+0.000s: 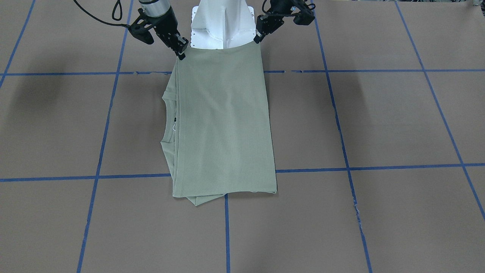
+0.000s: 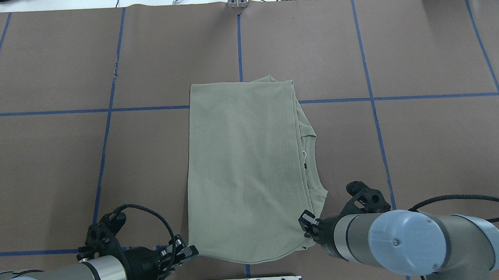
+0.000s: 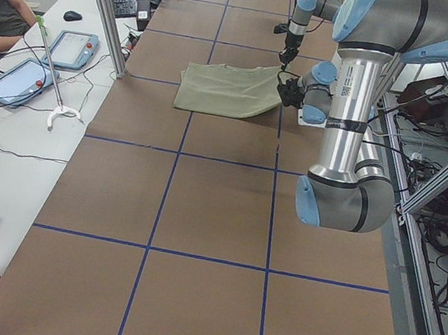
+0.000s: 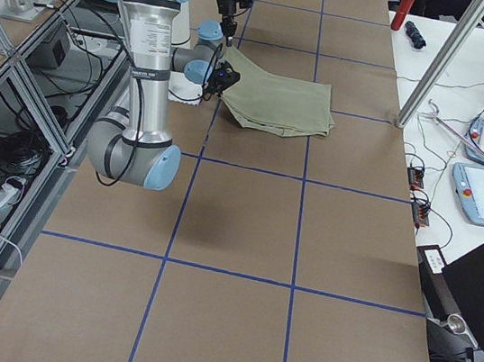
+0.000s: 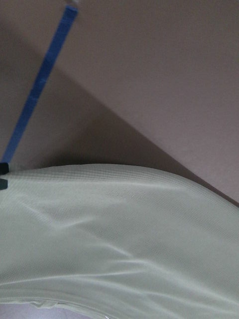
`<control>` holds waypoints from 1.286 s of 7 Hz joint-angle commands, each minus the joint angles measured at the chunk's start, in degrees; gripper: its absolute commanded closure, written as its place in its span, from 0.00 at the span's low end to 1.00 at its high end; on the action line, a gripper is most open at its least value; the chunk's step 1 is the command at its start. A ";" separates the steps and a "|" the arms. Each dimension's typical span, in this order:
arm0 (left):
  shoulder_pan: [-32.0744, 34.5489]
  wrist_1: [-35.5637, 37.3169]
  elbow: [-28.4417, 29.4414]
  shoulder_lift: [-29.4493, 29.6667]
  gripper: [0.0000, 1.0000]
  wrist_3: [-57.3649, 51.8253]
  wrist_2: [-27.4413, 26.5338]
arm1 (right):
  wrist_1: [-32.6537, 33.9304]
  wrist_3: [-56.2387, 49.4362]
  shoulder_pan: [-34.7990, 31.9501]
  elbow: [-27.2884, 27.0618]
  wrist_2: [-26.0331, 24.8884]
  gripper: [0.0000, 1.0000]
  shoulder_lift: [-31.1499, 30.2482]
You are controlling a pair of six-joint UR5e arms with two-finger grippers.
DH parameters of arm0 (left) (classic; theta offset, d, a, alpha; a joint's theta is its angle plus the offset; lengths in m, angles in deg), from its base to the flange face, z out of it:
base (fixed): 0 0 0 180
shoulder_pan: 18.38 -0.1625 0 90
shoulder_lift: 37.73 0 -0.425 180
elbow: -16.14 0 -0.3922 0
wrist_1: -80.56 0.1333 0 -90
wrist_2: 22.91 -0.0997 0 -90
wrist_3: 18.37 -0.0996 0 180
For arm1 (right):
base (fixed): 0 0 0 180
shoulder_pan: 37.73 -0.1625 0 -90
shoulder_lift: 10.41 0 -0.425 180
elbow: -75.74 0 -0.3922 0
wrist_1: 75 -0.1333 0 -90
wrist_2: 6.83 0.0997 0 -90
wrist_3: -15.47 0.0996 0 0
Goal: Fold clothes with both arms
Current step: 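Lift the near edge with both grippers and fold it over toward the far edge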
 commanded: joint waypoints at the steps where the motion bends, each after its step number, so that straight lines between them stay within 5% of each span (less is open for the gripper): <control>1: 3.64 3.21 -1.72 5.43 1.00 -0.18 0.13 | 0.05 0.05 -5.03 -2.24 0.27 1.00 0.16; 3: 12.60 9.78 1.33 12.36 1.00 -7.61 2.93 | 0.74 -5.28 -12.75 3.61 2.72 1.00 7.49; 6: 23.86 8.94 13.01 16.43 1.00 -15.82 7.52 | 0.05 -13.40 -21.57 14.88 6.87 1.00 12.20; 9: 26.96 3.61 20.04 17.05 1.00 -18.29 7.87 | -0.30 -15.24 -23.60 25.87 6.96 1.00 19.31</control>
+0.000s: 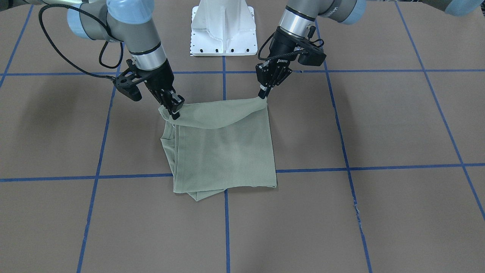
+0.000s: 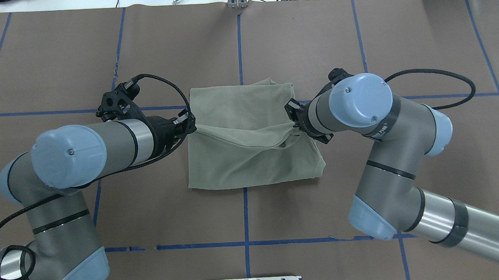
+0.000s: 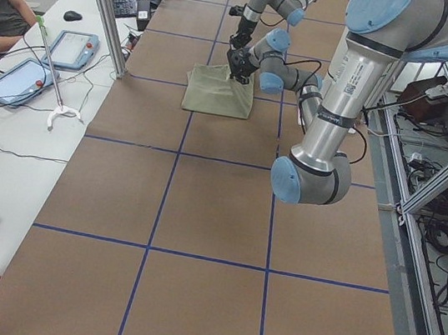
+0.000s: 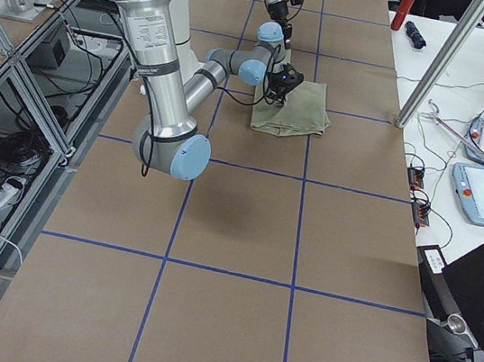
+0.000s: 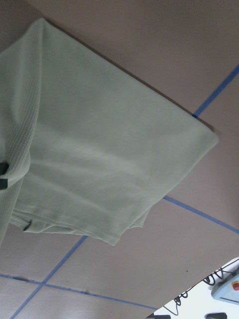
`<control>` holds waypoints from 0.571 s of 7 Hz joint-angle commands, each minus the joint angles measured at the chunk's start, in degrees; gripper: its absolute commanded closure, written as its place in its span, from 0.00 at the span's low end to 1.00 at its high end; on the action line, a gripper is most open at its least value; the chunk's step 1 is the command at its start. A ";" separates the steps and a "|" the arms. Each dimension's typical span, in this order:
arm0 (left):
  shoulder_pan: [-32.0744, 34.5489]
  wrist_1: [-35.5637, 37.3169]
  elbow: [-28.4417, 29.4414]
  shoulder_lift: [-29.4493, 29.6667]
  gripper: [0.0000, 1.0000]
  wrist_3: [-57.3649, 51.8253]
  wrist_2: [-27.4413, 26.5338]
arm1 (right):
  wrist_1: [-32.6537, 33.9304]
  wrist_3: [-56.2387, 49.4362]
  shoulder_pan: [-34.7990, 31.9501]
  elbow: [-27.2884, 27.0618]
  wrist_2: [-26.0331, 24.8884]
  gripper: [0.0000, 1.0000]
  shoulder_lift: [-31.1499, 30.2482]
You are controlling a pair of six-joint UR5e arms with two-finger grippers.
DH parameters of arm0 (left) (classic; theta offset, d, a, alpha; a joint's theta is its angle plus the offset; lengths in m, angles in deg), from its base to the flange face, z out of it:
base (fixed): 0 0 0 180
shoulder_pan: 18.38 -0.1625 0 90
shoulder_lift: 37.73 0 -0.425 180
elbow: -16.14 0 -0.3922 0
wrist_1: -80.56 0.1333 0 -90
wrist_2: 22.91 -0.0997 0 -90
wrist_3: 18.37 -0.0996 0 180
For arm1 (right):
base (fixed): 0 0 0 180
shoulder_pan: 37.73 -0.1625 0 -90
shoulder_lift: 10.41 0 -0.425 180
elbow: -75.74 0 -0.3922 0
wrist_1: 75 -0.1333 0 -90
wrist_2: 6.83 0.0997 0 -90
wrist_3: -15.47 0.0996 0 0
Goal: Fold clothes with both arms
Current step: 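Lift the near edge with both grippers and fold it over toward the far edge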
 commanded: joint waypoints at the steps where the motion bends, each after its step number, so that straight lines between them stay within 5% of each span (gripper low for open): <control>1: 2.41 -6.43 7.96 2.20 1.00 -2.05 0.15 | -3.15 -1.59 -2.16 7.40 0.31 1.00 3.54; 4: 4.53 -9.70 15.45 4.59 1.00 -4.86 0.77 | -8.09 -2.47 -3.67 15.94 1.89 1.00 6.37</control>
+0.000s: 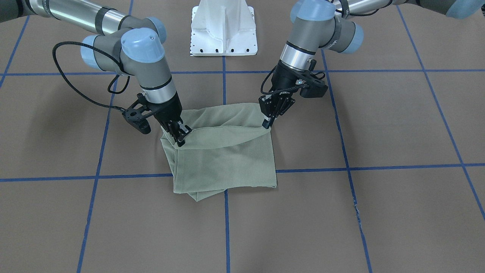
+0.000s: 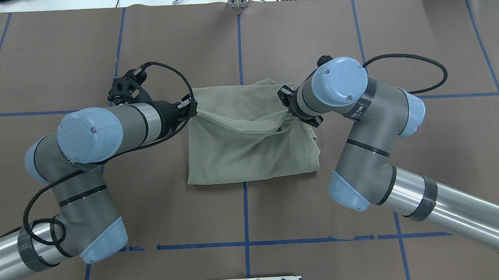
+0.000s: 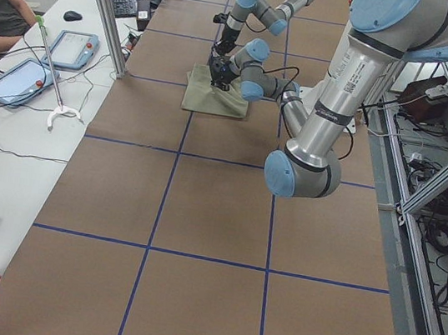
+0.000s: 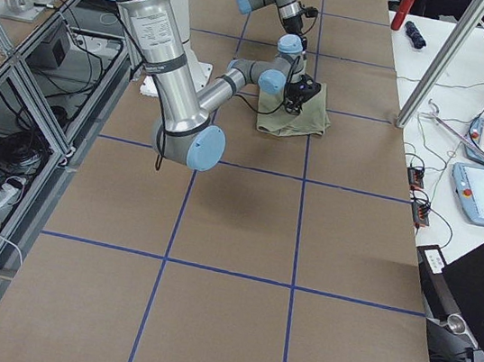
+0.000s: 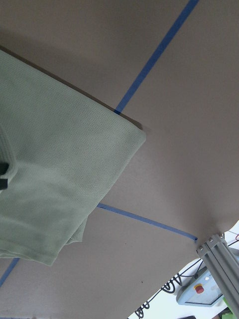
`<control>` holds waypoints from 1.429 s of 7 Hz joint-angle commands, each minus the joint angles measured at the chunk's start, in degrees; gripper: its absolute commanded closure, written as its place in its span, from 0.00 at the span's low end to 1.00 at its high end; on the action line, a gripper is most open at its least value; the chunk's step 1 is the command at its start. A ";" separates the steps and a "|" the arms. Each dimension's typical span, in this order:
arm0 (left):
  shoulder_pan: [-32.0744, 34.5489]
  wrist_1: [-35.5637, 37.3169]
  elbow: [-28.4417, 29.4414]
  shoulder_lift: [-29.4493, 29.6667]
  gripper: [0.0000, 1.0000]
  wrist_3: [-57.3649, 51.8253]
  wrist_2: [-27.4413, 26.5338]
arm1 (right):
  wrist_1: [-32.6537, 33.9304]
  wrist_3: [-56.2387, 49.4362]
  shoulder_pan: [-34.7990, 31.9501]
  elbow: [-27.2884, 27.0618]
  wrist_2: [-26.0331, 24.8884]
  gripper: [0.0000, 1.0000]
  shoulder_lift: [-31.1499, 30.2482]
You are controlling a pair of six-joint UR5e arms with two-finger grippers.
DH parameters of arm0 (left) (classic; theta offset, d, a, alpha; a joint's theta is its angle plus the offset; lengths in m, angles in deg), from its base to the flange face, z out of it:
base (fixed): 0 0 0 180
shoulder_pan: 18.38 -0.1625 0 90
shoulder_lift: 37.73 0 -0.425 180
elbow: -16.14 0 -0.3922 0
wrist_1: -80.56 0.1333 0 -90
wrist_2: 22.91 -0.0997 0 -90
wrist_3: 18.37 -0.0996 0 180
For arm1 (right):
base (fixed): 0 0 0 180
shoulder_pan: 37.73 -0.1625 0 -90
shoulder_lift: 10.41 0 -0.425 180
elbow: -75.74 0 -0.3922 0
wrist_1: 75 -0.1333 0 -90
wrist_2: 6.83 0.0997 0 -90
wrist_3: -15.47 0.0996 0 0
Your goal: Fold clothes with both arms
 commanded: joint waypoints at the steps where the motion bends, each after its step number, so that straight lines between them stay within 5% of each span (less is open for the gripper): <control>1: 2.05 -4.64 8.07 2.14 1.00 -3.99 0.17 | -1.43 -3.91 -1.98 7.00 1.78 1.00 3.34; 2: 3.90 -9.54 16.12 4.59 0.91 -6.63 0.17 | -5.43 -7.25 -3.47 13.66 2.66 0.01 5.97; 3: 7.22 -12.89 22.12 5.57 0.62 -12.57 0.17 | -14.87 -15.02 -6.44 24.95 3.89 0.00 9.31; 4: 9.52 -13.71 23.14 5.49 0.55 -18.20 0.25 | -16.18 -24.06 -11.61 29.41 8.95 0.00 10.12; 5: 9.54 -14.42 22.80 5.67 0.55 -18.34 0.25 | -16.11 -29.55 -17.49 29.37 15.61 0.00 8.30; 7: 10.23 -14.51 22.10 5.06 0.54 -18.87 2.95 | -16.20 -34.52 -20.00 28.23 16.73 0.00 5.31; 10: 21.01 -13.46 16.31 -0.98 0.54 -36.29 21.97 | -15.41 -52.02 -29.63 23.49 28.03 0.00 -4.33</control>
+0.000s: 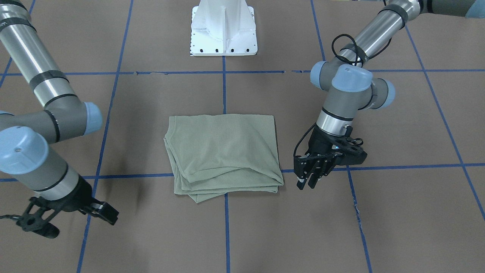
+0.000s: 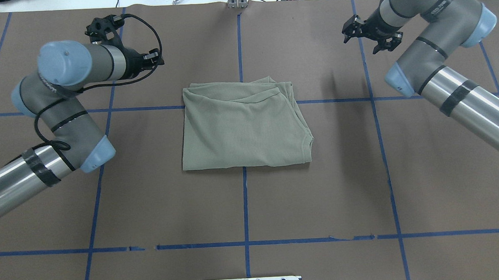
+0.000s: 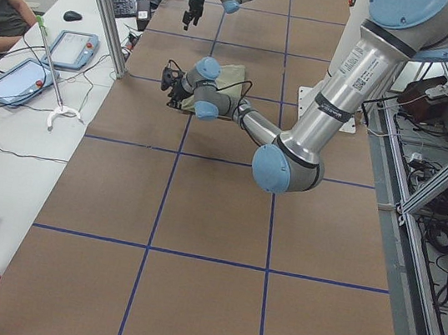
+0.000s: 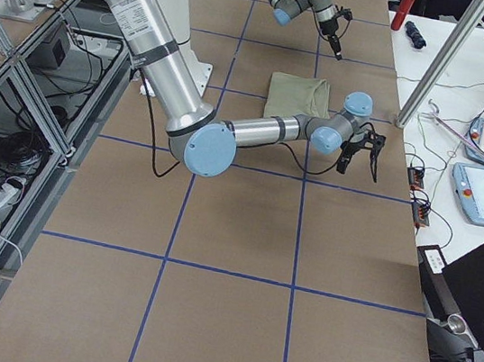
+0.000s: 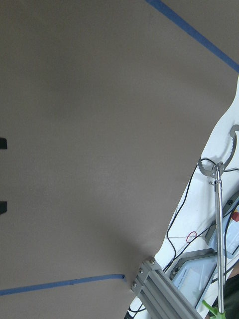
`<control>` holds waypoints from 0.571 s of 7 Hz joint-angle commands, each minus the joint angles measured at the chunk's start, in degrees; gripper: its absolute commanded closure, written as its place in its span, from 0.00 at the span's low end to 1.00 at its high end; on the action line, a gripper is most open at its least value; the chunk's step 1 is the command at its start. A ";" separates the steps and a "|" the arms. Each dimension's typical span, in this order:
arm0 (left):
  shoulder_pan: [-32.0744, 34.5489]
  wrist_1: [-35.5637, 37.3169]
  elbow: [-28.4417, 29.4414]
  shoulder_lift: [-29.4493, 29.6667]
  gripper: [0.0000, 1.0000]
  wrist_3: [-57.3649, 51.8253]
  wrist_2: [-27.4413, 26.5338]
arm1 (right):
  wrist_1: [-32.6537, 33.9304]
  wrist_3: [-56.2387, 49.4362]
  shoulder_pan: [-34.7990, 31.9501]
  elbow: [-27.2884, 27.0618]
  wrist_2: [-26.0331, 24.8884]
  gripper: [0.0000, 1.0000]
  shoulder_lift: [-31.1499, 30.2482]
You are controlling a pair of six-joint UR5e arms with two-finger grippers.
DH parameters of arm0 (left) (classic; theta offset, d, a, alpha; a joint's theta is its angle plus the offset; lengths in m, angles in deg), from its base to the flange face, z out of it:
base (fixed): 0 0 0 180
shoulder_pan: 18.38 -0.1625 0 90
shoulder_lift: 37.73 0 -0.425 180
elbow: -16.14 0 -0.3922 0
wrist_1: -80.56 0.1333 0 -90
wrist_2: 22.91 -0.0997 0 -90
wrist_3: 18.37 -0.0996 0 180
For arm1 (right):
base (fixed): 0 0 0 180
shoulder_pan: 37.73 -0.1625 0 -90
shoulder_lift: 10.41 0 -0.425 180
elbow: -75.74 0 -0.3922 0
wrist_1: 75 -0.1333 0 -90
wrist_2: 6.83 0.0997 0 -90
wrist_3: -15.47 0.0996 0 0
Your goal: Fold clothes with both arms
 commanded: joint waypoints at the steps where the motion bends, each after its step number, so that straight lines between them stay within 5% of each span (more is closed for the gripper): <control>1: 11.04 0.47 -3.15 -6.14 0.54 -16.77 16.68 | 2.65 -19.80 -9.45 -2.87 8.21 0.00 -7.18; 3: 21.51 3.69 -3.59 -11.25 0.54 -34.88 28.06 | 13.69 -41.68 -19.21 -7.86 13.85 0.00 -13.17; 4: 27.30 11.90 -5.33 -11.36 0.54 -44.10 33.15 | 21.50 -50.41 -21.69 -9.54 13.70 0.00 -13.27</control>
